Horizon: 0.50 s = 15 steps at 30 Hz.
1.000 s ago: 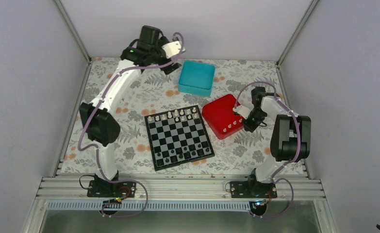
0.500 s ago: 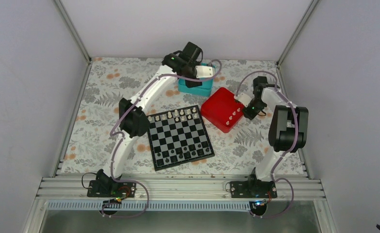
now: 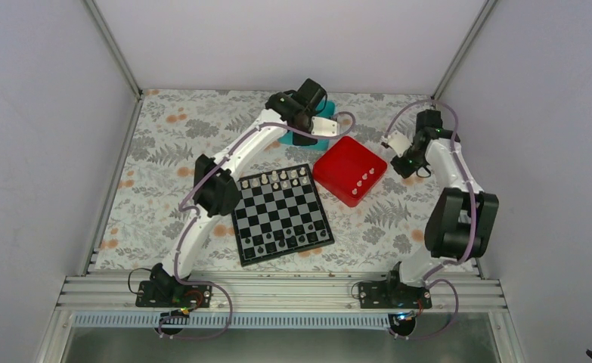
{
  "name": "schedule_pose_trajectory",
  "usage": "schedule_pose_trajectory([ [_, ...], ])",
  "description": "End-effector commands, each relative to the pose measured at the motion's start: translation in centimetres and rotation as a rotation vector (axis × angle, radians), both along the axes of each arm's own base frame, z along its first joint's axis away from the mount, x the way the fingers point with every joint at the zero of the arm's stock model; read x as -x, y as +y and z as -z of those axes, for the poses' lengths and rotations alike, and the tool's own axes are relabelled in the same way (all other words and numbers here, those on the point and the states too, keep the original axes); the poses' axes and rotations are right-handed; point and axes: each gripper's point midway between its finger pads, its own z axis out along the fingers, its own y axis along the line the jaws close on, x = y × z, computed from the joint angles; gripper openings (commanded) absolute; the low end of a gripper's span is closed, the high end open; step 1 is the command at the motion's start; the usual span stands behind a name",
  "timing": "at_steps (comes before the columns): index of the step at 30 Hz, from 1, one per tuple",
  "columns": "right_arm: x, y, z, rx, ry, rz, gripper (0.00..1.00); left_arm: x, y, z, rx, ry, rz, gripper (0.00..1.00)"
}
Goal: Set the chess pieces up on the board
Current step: Adjust the storage box at the center of the board.
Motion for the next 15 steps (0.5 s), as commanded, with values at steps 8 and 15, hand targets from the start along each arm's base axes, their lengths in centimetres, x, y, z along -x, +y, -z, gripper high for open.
schedule_pose_trajectory([
  [8,0.0,1.6,-6.5,-0.096,-0.165,0.024,0.10,2.5,-2.1,5.5,-0.133,0.047,0.113,0.02],
  [15,0.0,2.1,-7.4,-0.131,-0.202,0.034,0.08,2.3,-2.0,8.0,-0.179,0.063,0.110,0.02],
])
